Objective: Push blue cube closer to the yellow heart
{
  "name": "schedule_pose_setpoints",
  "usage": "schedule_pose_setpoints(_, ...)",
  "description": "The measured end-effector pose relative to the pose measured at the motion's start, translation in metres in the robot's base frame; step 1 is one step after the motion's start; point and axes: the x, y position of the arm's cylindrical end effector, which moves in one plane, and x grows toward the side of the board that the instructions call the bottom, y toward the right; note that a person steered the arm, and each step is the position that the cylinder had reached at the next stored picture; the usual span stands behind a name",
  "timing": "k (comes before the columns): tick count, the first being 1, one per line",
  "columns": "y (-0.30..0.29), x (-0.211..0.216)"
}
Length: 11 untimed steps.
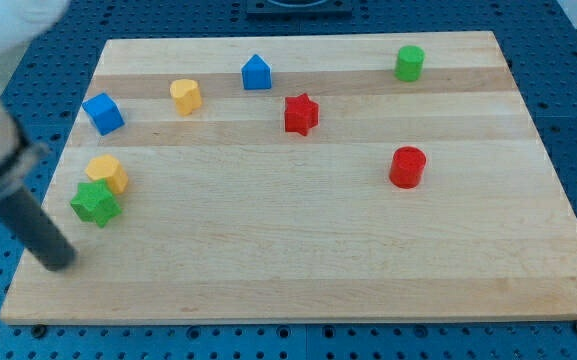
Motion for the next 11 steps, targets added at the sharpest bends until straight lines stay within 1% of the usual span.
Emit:
schedule_pose_setpoints(1, -0.020, -0.018)
schedule_pose_setpoints(2, -0.021, -0.075)
schedule_pose_setpoints(3, -0.007, -0.147)
schedule_pose_setpoints(4, -0.007, -0.178)
schedule_pose_setpoints(6, 0.063, -0.177)
schedule_pose_setpoints(7, 0.028, -0.199)
schedule_pose_setpoints(8, 0.011, -0.241)
schedule_pose_setpoints(9, 0.017, -0.251)
schedule_pose_setpoints(10, 0.041, -0.218)
schedule_pose_setpoints(11, 0.082, -0.167)
